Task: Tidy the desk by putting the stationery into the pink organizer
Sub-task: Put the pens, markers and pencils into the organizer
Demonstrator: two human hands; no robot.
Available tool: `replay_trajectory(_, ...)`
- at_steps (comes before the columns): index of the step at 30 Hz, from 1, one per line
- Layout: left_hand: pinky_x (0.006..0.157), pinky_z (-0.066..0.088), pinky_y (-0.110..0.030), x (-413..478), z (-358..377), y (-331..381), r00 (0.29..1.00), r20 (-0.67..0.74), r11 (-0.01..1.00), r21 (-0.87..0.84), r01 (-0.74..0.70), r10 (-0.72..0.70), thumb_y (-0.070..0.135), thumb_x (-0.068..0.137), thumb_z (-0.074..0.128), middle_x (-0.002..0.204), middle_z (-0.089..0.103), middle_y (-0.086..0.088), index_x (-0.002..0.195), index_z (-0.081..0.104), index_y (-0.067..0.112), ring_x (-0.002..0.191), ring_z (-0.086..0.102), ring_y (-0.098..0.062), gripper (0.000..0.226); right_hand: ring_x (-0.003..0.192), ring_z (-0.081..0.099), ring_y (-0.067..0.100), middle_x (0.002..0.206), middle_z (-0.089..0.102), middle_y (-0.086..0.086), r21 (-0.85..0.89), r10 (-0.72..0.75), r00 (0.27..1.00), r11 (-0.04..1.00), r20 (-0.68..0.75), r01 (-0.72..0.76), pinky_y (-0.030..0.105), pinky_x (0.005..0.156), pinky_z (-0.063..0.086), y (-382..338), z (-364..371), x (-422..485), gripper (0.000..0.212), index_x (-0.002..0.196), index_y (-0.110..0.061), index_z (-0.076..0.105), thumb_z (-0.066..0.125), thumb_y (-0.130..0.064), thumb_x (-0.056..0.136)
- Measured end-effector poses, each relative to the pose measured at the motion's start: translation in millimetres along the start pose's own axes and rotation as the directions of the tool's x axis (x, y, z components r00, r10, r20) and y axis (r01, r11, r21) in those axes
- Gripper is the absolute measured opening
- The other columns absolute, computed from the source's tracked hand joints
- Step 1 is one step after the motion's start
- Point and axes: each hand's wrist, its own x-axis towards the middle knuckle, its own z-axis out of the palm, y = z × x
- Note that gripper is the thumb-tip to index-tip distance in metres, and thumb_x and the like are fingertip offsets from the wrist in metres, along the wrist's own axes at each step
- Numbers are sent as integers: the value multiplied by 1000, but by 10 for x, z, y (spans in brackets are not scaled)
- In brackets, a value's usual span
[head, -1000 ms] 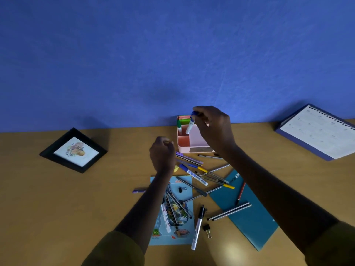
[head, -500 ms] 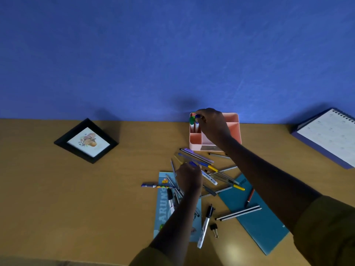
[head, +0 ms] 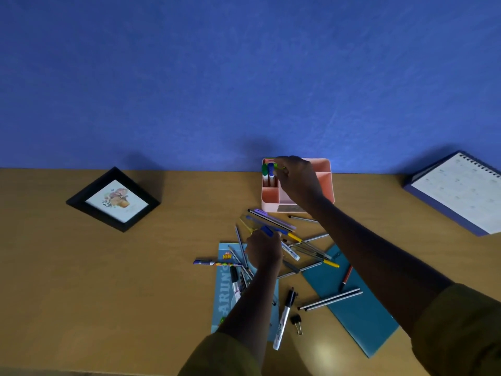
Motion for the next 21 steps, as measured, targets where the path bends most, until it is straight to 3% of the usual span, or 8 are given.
replay_trajectory(2,69,54,-33,4,7,27,1000,1,1000,-15,16,-16,43,95,69,95,78,-8,98,77,10,92,76,-28,34,89,76,23,107,80,8,9,8,1000,1000,-10,-8,36,73,64,29,-55,-97,17,117,-11,76,69,-15,101)
replay_trajectory(6,64,48,-30,-18,15,62,999,7,996,-79,38,-37,36,87,72,86,78,-6,89,76,11,84,76,-28,26,93,77,24,111,79,8,30,58,997,998,-50,-57,39,78,66,75,-168,-391,15,113,-10,75,74,-16,99)
replay_trajectory(11,55,39,-25,-107,-82,85,998,-6,981,-181,-64,64,31,82,74,71,71,6,81,71,14,65,68,-11,18,103,78,29,115,77,11,56,82,995,995,-66,-78,41,83,68,236,-319,-822,18,115,-6,74,74,-15,100)
replay_trajectory(13,51,36,-14,-162,-204,115,988,-47,962,-226,-153,146,27,85,74,73,69,6,85,69,12,59,58,-1,15,99,78,22,112,78,7,86,95,992,992,-81,-88,40,82,68,343,-374,-974,16,115,-8,75,73,-16,101)
replay_trajectory(15,52,41,-7,-198,-378,170,969,-129,928,-286,-239,210,23,87,77,79,71,7,94,68,13,64,60,1,16,94,77,16,109,79,5,106,106,991,990,-79,-98,39,80,67,450,-410,-1112,16,116,-10,76,72,-14,101)
replay_trajectory(18,67,62,-16,-198,-676,288,915,-259,830,-395,-393,310,20,90,80,91,78,5,116,67,16,76,74,-3,29,89,76,14,104,79,4,122,169,982,980,-85,-158,40,76,66,535,-454,-1314,14,113,-12,76,73,-11,99)
replay_trajectory(21,70,55,-6,-145,-985,466,843,-371,734,-428,-528,390,17,94,79,96,80,2,135,64,15,81,77,-2,43,80,73,14,93,77,5,150,191,977,973,-94,-176,38,67,62,457,-441,-1547,9,101,-11,77,73,-4,97)
